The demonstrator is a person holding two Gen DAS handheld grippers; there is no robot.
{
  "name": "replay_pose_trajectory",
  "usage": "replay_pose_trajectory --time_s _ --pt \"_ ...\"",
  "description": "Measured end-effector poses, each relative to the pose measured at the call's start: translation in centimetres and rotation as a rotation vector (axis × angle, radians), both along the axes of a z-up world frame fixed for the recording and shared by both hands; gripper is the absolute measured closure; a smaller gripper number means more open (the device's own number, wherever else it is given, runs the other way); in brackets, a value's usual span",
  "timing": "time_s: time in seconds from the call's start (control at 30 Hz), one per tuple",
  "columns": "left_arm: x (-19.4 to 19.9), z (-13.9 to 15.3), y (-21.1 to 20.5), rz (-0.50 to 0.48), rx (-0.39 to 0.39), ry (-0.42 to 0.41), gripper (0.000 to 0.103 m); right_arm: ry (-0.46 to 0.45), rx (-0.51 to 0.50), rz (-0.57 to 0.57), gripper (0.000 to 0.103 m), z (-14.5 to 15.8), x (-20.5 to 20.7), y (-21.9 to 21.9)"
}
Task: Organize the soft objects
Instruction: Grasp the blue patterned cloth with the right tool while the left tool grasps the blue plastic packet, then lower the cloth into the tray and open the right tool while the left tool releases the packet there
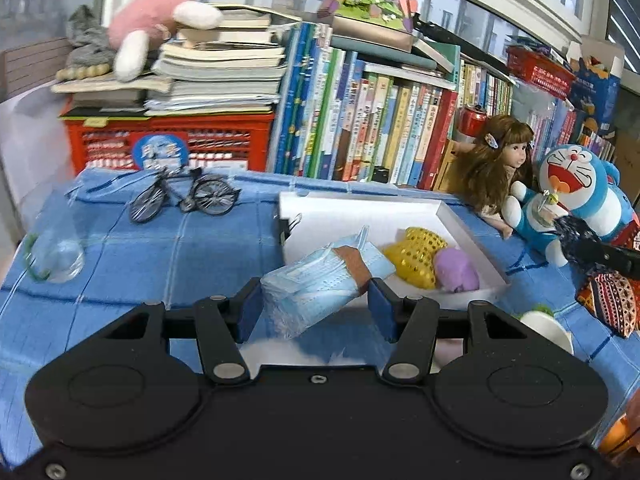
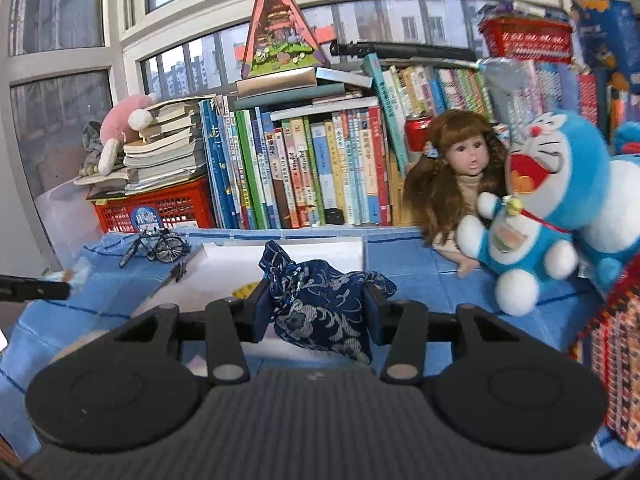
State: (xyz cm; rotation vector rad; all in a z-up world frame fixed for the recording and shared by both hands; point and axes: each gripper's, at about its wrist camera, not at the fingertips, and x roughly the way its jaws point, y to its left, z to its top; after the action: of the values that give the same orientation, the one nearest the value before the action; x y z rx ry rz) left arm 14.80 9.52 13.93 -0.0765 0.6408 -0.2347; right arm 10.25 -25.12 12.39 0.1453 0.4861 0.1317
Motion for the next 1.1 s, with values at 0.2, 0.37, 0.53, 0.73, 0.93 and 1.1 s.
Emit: replay_pose_trajectory --time_s 0.2,0.37,0.53,0.73,0.93,1.1 --pt "5.7 0.4 -1.6 -0.040 -0.137 0.067 0.049 0.062 0.028 0.036 0.052 0.2 6.1 0.7" --pt "10.5 -0.5 -4.1 -0.029 -0.056 0.119 0.049 0.153 -0.024 0.032 0.052 -1.4 11.3 1.8" --pt "14.1 -3.0 -6.1 -0.018 0.010 0.164 0.049 0.236 0.000 0.014 0.052 -4.1 14.0 2.0" --pt "17.6 -5.6 -7.3 0.002 0.080 0.200 0.049 0.294 0.010 -0.008 0.052 -6.7 16.0 1.6" --pt "19.3 -7.6 -7.8 -0.008 0.103 0.244 0.049 0.322 0.044 0.019 0.052 -8.0 17.0 1.9" --pt "20.5 -8.9 -7.9 -0.008 0.112 0.290 0.048 0.356 0.071 0.043 0.051 -8.9 17.6 2.3"
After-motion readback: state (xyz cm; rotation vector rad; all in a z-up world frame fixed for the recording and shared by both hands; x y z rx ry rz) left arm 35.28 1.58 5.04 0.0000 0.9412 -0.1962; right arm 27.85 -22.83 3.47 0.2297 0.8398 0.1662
